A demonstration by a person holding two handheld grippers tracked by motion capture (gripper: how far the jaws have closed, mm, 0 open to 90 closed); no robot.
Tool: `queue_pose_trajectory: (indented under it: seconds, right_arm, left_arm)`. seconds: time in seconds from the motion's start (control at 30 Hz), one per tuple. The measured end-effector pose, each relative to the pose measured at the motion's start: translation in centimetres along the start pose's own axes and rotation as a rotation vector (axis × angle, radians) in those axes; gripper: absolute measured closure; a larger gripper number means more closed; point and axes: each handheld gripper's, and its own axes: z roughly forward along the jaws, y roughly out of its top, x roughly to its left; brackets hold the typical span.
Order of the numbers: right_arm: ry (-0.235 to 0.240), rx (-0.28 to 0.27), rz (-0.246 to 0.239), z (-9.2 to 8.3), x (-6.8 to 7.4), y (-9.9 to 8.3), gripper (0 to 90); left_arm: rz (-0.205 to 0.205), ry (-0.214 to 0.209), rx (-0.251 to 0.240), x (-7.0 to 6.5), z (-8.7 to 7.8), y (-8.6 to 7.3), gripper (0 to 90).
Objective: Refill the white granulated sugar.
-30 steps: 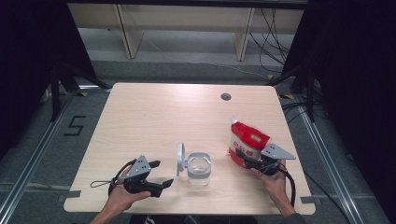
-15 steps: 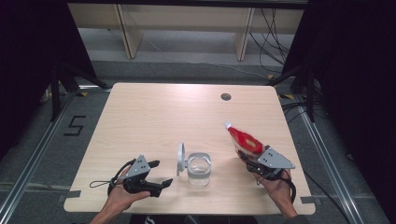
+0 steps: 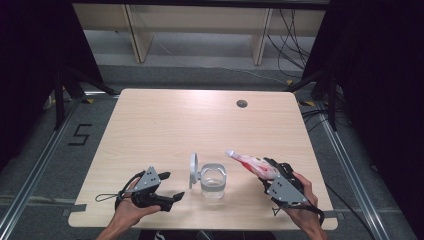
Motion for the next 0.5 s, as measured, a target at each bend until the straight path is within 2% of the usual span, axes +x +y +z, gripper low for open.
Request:
queue_pose_trajectory:
  seconds: [0.07, 0.1, 0.17, 0.2, 0.23, 0.33, 0.37, 0.4, 0.43, 0.5]
  right_arm:
    - [-0.004, 0.008, -0.017, -0.2, 0.2, 0.2, 49.5]
    - [-0.008, 0.023, -0.091, -0.4, 0.4, 0.6, 49.6]
    - [-0.005, 0.036, -0.084, -0.5, 0.5, 0.6, 49.6]
    - [-0.009, 0.042, -0.123, -0.5, 0.7, 0.7, 49.6]
    - [-0.026, 0.075, -0.159, -0.6, 1.3, 0.9, 49.6]
    - [-0.018, 0.097, -0.197, -0.8, 1.8, 1.4, 49.7]
    - [-0.024, 0.097, -0.227, -0.8, 1.8, 1.5, 49.7]
    - [-0.025, 0.094, -0.279, -0.8, 1.8, 1.8, 49.7]
    - [-0.032, 0.102, -0.275, -0.8, 2.1, 1.8, 49.7]
    - [-0.04, 0.118, -0.312, -0.9, 2.3, 2.2, 49.8]
  left_arm:
    - [-0.014, 0.003, 0.006, -0.1, 0.0, 0.0, 15.7]
    - [0.006, -0.003, 0.01, 0.0, 0.1, 0.0, 15.7]
    - [-0.01, -0.003, 0.011, -0.2, 0.2, -0.1, 15.8]
    - [-0.005, -0.003, 0.014, -0.2, 0.2, -0.1, 15.8]
    - [0.001, -0.002, 0.016, -0.2, 0.1, -0.1, 15.8]
    - [-0.011, 0.005, 0.005, -0.3, 0.1, -0.1, 15.7]
    - [-0.002, -0.001, 0.012, -0.2, 0.0, -0.1, 15.8]
    - [-0.004, -0.001, 0.012, -0.2, 0.0, -0.1, 15.8]
    - [-0.002, 0.003, 0.012, -0.2, 0.0, -0.1, 15.8]
    - [0.005, 0.01, 0.017, -0.2, 0.0, -0.1, 15.8]
